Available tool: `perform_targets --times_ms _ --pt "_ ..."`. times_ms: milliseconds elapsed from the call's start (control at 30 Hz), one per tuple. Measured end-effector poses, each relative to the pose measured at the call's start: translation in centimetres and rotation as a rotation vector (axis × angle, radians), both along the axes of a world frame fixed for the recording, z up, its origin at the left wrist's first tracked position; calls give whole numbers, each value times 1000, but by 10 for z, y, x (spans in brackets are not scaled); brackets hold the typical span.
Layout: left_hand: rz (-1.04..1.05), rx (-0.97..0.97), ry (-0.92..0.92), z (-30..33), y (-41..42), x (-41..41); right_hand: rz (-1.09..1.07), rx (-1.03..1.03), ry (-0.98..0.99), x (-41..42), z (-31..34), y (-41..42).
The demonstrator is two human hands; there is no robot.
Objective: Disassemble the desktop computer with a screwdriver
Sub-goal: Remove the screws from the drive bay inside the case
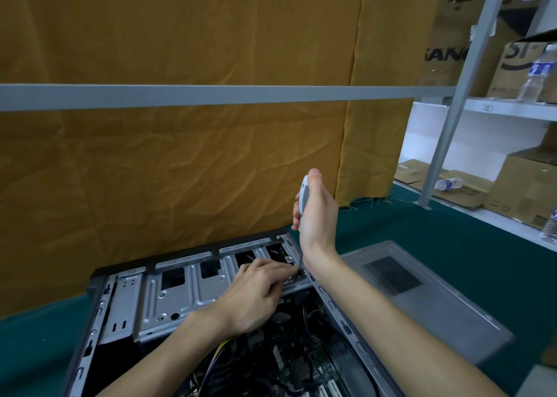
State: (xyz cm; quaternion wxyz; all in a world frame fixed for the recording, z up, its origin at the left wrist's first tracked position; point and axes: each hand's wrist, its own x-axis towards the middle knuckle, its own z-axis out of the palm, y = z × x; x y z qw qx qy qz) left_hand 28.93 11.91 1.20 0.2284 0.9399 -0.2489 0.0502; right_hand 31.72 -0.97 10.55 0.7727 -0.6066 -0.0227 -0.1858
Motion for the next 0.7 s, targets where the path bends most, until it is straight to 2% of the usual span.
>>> perform_targets --times_ms 100,233,367,433,567,700 --pt "1 -10 0 1 -1 0 29 -57 -89 -5 -2 3" --pt "29 -71 31 5 -3 1 112 58 -27 6 3 -2" --pt "-3 -285 53 17 -13 7 580 -44 31 21 7 -19" --pt "-55 -418 102 21 -20 8 669 -28 32 25 7 -24" --pt "-53 -507 80 22 -22 15 654 -22 10 25 2 -25" --pt "-40 -614 74 19 -25 21 447 17 -64 23 -5 -19"
